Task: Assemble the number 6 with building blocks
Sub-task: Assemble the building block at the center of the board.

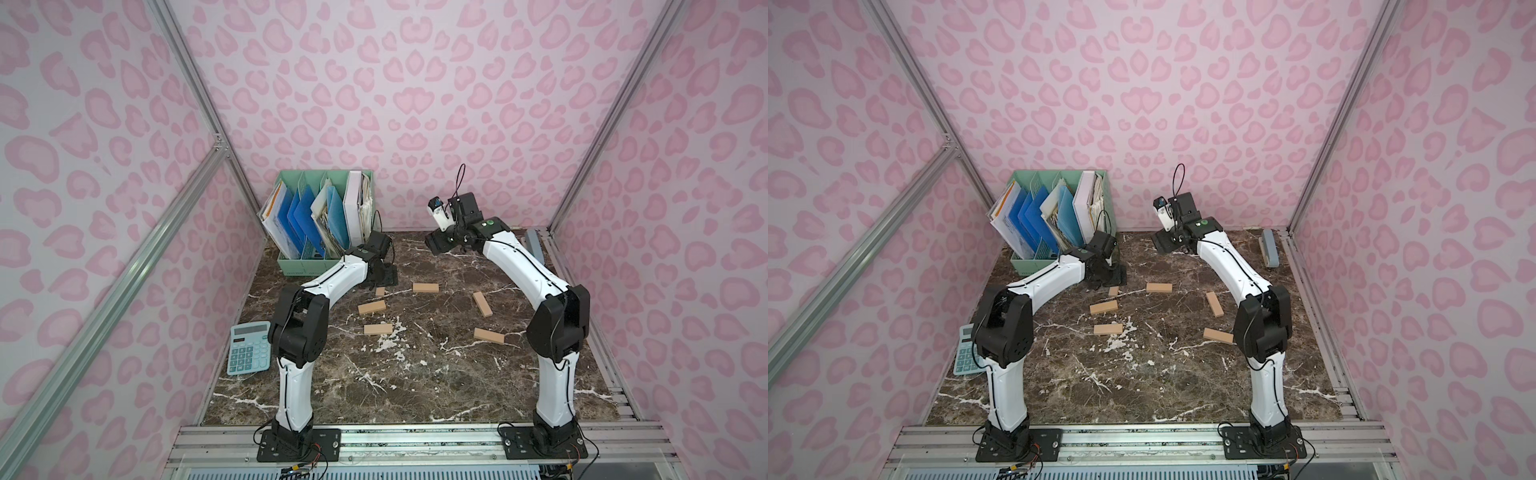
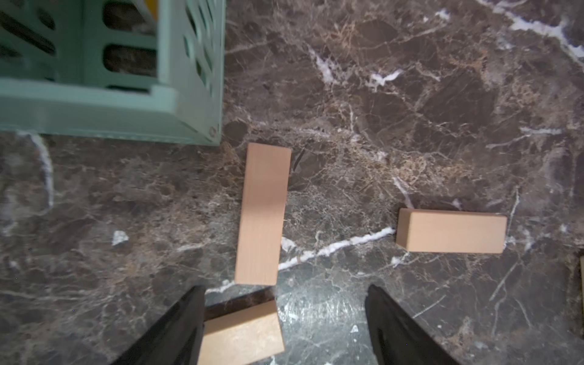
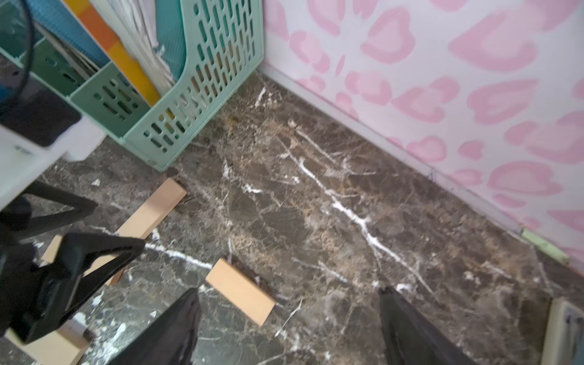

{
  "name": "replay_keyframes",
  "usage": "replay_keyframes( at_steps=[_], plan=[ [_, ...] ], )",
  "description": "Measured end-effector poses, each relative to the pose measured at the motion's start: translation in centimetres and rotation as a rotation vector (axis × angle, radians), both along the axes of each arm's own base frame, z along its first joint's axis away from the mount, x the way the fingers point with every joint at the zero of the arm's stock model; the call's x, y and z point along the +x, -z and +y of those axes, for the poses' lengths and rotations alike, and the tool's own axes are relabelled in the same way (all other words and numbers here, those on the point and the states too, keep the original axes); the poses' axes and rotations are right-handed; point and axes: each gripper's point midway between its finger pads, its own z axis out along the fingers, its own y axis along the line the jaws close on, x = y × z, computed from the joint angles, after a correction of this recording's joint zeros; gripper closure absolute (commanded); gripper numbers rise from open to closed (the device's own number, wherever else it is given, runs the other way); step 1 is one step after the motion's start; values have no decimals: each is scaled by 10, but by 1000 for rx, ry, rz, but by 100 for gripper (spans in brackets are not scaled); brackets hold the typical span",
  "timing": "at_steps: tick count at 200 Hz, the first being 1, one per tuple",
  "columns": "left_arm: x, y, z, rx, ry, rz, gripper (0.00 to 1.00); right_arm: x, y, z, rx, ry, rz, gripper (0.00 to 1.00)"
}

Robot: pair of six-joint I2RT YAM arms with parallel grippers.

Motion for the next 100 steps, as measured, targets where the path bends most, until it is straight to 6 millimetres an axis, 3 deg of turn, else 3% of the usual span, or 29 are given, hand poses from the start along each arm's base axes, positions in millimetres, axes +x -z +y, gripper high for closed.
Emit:
replay_keyframes(
  at_steps=[20,55,100],
  plan=[
    [-1,16,-1,2,0,48,21,-12,1,-18,0,31,20,11],
    [2,27,1,7,-19,76,26,-8,0,-53,10,109,8,16],
    [23,28,-6,-5,-26,50,31,-8,11,-57,15,105,40,21]
  ],
)
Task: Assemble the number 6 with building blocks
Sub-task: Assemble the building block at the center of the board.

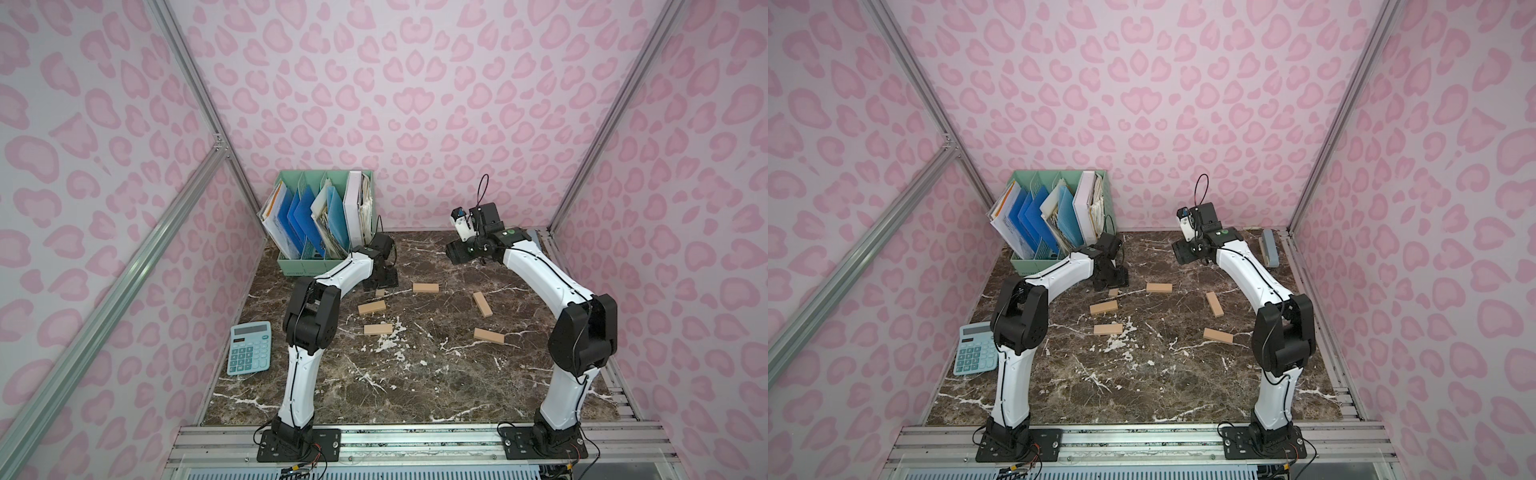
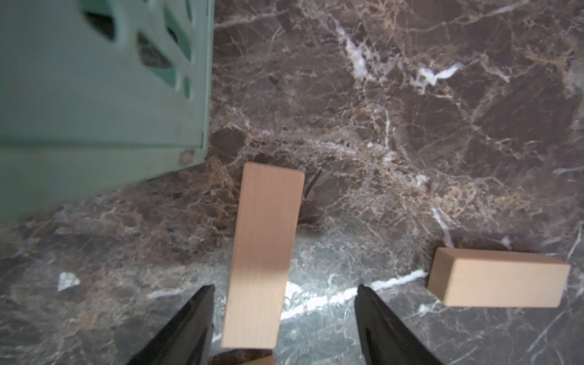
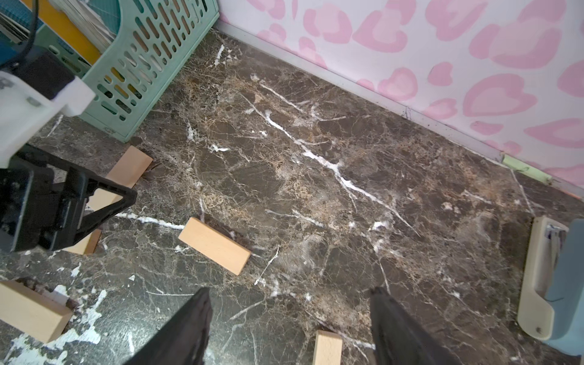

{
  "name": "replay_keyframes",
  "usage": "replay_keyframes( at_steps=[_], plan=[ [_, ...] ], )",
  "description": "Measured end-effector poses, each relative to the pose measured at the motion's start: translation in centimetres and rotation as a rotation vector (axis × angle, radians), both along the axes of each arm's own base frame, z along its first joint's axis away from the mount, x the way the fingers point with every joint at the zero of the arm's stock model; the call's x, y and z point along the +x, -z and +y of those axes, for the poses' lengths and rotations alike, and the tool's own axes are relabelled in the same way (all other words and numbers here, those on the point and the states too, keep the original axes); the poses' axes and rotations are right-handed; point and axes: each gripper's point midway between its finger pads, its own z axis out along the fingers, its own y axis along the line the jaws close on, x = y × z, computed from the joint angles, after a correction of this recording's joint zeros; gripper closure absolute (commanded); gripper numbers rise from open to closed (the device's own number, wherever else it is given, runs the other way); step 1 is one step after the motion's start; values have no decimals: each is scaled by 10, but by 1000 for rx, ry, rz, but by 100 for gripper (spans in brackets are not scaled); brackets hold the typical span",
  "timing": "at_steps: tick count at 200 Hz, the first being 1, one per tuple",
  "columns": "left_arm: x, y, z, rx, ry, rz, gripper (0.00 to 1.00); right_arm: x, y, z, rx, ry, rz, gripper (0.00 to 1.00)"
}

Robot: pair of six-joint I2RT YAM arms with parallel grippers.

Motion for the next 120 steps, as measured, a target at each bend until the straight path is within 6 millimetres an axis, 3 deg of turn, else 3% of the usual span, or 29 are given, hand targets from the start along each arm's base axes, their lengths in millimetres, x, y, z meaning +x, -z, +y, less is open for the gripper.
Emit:
replay_keyframes(
  at_steps=[54,120],
  plan=[
    [3,13,2,28,-1,24,38,0,5,-3,-17,-12,10,22],
    [5,21,11,87,1,26,68,3,6,-9,-18,-8,13,24]
  ],
)
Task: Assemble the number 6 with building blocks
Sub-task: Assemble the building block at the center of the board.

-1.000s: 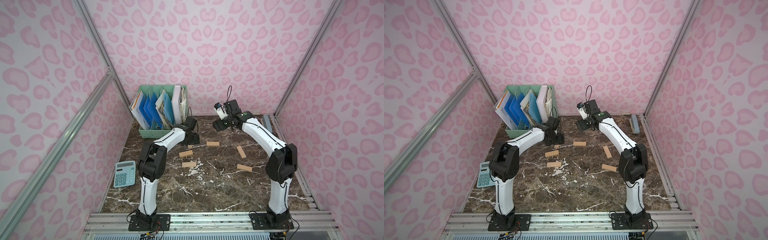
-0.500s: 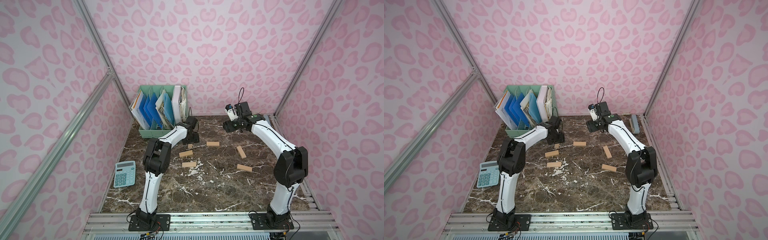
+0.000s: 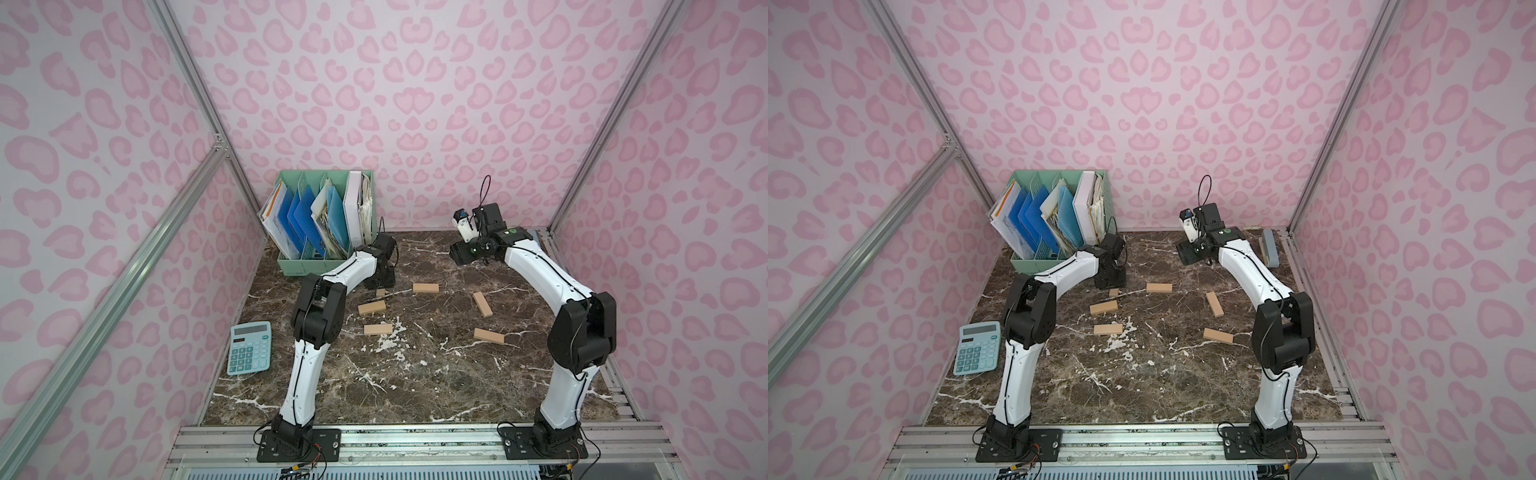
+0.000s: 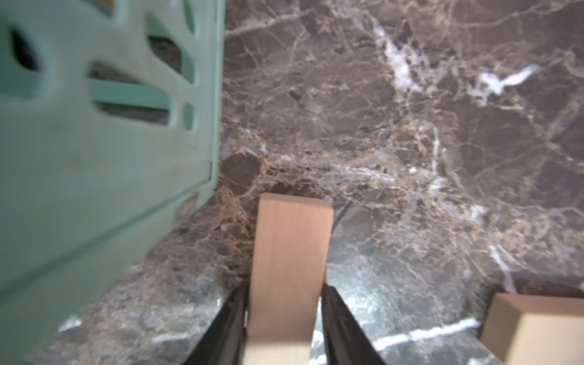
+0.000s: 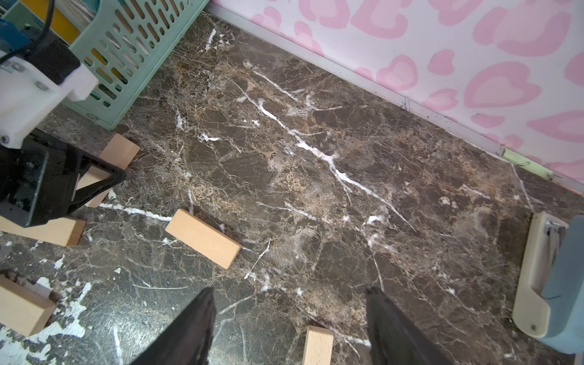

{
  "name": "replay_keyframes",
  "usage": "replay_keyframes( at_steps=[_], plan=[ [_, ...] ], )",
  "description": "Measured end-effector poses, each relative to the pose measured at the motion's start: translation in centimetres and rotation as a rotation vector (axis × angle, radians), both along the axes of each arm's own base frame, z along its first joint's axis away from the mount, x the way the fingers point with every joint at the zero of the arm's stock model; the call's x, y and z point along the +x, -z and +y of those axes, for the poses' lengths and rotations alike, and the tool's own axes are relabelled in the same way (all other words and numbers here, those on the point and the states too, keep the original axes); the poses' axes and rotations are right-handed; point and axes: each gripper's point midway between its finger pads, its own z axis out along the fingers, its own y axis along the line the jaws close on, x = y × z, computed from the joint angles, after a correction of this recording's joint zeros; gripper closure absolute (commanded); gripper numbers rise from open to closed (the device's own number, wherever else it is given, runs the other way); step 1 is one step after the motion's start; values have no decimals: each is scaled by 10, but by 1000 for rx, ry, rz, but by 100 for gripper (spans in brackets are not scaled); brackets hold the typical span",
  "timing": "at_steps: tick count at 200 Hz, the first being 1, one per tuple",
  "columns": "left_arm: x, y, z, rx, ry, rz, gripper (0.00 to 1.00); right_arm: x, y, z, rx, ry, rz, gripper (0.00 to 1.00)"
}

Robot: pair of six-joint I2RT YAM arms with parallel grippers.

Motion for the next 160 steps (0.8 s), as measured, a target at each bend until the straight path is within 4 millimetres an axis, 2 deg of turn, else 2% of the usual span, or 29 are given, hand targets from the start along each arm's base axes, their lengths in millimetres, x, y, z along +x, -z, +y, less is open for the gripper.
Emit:
replay_keyframes(
  at_steps=[15,43,73,123,160],
  plan=[
    [1,0,0,-1,-1,-2,75,0,-1,-1,2,1,0,26],
    [0,-2,0,-3,-6,-9,76,1,-2,-2,2,3,-1,26],
    [-18,-2,-1,13,1,11,77,-1,-2,-5,-10,12,-2,19],
    [-63,-3,-34,-1,57,53,78,-9,0,-25,-52,59,-1,13],
    [-71,-3,-48,-30,46,61,78,-18,5,-31,-71,71,11,13]
  ],
)
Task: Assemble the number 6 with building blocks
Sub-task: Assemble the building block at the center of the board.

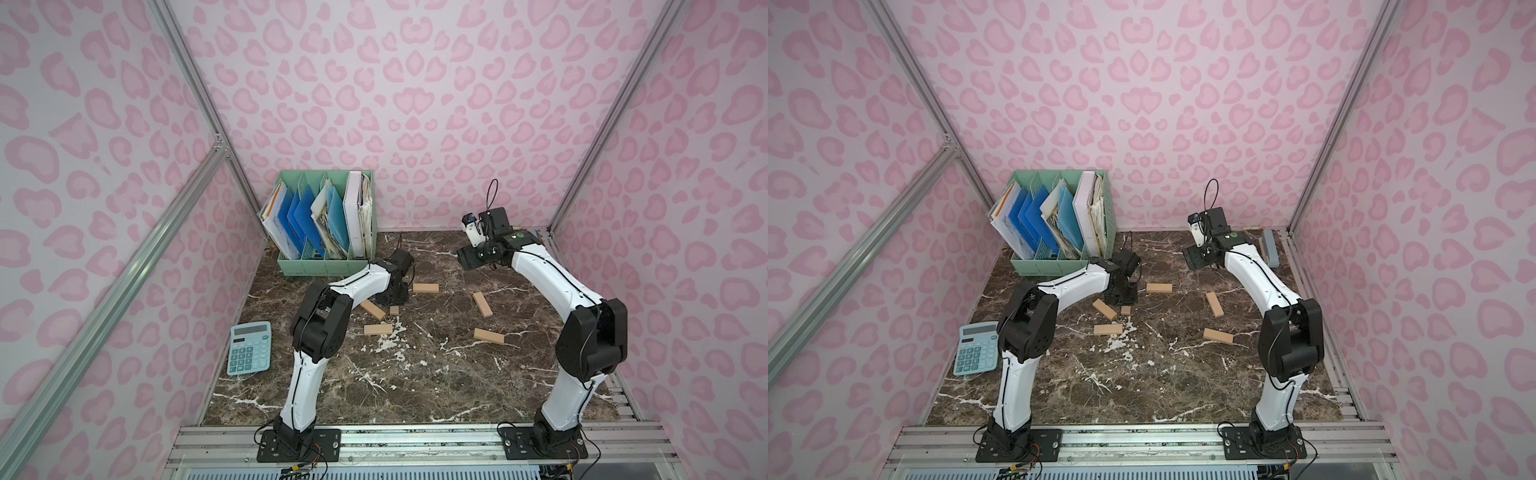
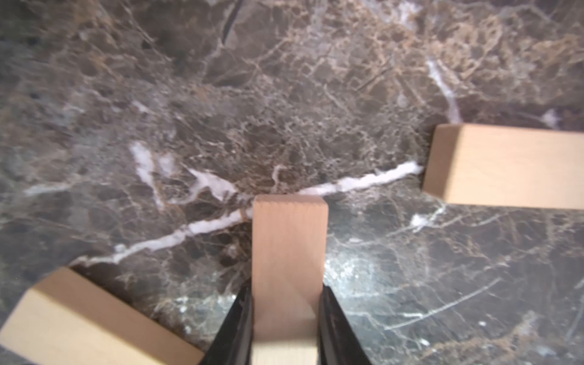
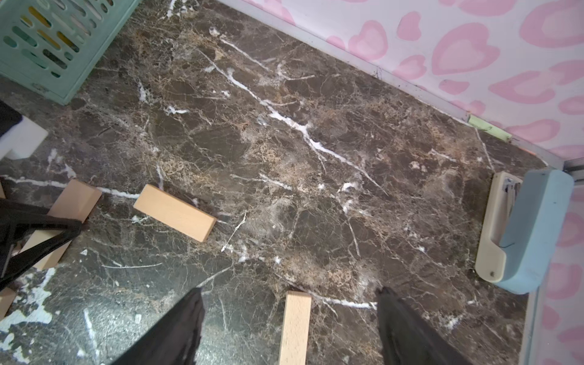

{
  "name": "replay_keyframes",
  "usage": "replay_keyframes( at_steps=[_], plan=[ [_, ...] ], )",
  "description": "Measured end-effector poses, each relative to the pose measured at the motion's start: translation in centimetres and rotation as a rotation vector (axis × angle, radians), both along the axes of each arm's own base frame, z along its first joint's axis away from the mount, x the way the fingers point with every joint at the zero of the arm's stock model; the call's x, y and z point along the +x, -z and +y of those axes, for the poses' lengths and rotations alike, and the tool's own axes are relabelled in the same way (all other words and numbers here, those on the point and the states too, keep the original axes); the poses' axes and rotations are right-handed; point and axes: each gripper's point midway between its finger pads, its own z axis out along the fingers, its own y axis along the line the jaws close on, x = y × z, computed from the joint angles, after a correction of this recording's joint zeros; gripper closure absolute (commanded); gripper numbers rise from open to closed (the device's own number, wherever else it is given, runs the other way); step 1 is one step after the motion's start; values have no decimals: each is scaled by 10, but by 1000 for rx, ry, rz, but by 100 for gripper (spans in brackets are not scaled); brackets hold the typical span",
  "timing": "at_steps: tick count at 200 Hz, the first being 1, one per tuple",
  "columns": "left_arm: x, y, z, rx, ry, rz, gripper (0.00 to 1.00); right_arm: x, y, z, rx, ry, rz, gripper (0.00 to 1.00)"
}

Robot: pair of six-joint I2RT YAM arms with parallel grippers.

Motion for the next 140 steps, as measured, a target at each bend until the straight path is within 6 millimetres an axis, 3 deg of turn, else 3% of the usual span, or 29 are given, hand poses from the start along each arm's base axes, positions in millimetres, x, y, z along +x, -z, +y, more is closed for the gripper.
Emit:
replay_keyframes(
  at_steps=[78,140],
  plan=[
    [8,-1,-30,-45,19,-9,79,-9,-3,-12,-16,24,-7,13],
    [3,-2,-37,-46,35,-4,79,-12,-3,-15,-19,28,-7,14]
  ],
)
